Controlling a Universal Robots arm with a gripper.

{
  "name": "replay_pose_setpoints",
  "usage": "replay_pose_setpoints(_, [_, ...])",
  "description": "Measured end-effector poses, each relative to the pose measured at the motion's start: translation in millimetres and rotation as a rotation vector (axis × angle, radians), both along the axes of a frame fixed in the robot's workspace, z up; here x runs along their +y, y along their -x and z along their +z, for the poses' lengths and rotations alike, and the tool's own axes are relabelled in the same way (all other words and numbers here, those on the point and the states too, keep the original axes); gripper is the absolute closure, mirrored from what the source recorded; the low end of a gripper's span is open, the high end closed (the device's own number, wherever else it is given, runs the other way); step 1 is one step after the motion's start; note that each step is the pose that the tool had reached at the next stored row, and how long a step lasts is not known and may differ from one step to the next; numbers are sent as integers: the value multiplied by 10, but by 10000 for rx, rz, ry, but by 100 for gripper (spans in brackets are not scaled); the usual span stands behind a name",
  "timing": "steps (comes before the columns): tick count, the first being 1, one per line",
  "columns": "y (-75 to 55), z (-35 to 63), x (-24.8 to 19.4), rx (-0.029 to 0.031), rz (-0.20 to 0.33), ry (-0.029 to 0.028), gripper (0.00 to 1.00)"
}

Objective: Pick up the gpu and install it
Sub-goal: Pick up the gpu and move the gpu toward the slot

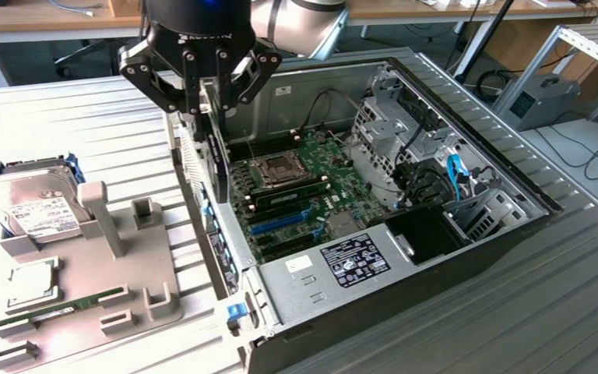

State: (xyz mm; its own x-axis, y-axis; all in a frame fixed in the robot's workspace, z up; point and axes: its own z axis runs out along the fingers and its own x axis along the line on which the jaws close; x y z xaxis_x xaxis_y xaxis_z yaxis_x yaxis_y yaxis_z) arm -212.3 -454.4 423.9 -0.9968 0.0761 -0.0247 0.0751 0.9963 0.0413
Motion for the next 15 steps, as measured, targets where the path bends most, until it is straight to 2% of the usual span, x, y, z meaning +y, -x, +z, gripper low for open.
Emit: replay_pose_setpoints(15, [-157,-19,0,1,0,7,74])
